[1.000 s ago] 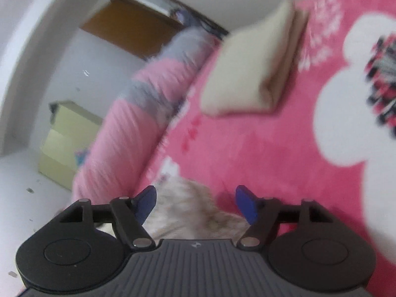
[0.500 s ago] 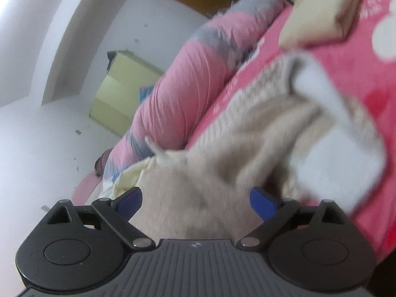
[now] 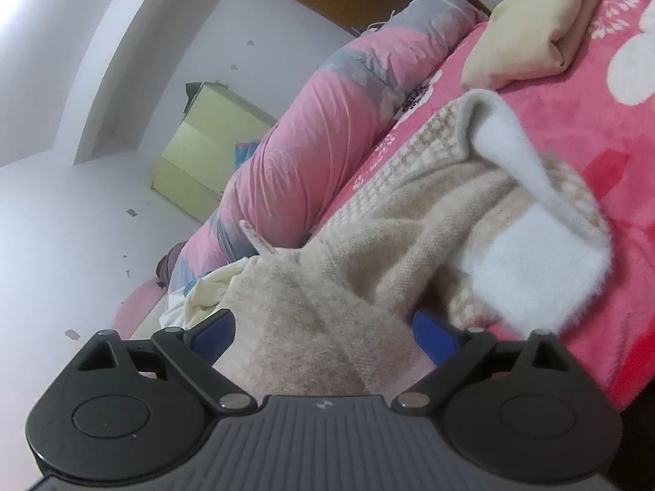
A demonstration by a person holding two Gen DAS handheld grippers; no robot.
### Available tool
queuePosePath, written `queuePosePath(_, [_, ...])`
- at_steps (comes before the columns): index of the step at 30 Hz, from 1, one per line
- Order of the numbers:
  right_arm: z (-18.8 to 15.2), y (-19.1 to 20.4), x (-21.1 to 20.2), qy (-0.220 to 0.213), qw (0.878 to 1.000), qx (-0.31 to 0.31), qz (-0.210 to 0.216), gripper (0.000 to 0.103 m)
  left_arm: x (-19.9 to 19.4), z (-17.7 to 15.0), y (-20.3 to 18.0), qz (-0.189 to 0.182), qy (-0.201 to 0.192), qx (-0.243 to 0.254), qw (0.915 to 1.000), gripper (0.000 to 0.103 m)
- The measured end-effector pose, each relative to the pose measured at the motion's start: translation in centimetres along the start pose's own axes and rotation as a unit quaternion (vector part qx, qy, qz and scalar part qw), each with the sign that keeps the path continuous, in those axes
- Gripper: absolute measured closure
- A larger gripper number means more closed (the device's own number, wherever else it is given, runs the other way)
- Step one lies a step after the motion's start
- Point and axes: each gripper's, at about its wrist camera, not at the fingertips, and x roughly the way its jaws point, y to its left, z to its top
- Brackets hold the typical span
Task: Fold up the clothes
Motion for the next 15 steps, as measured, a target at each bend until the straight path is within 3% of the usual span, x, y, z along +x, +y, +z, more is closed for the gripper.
queuePosePath(1, [-0.1,0.5,0.2,0.001,1.000,-0.009,0.000,0.007,0.3,-0.1,0.5,0.010,0.015,-0.008,0.9998,0.073])
queuePosePath(3, [-0.4,1.5,0.6,0.004,1.000,-0.027,-0.003,0.007,1.2,-0.1,1.5,0.022,0.043,-0.033,0.9983,0.063])
queuePosePath(7, [-1.1,4.6,1.1,0.015,0.996,-0.092,-0.011,0.007,1.9,0.8,2.4,0.016,0.050,-0.083,0.9952,0.048])
queuePosePath(10, [-1.6,7.7,1.7,0.024,0.986,-0.163,-0.019,0.007,2.5,1.1,1.8,-0.001,0.053,-0.074,0.9958,0.047])
queuePosePath(11, [-1.7,8.9,1.9,0.025,0.981,-0.193,-0.019,0.007,2.9,1.1,1.7,0.004,0.056,-0.070,0.9959,0.048])
queuePosePath(13, [-2.0,11.2,2.3,0.021,0.968,-0.249,-0.023,0.007,3.4,0.7,1.6,0.015,0.061,-0.067,0.9958,0.062])
queuePosePath(15, [-2.3,13.3,3.2,0.022,0.951,-0.308,-0.026,0.007,2.9,0.4,2.0,0.016,0.054,-0.070,0.9959,0.084])
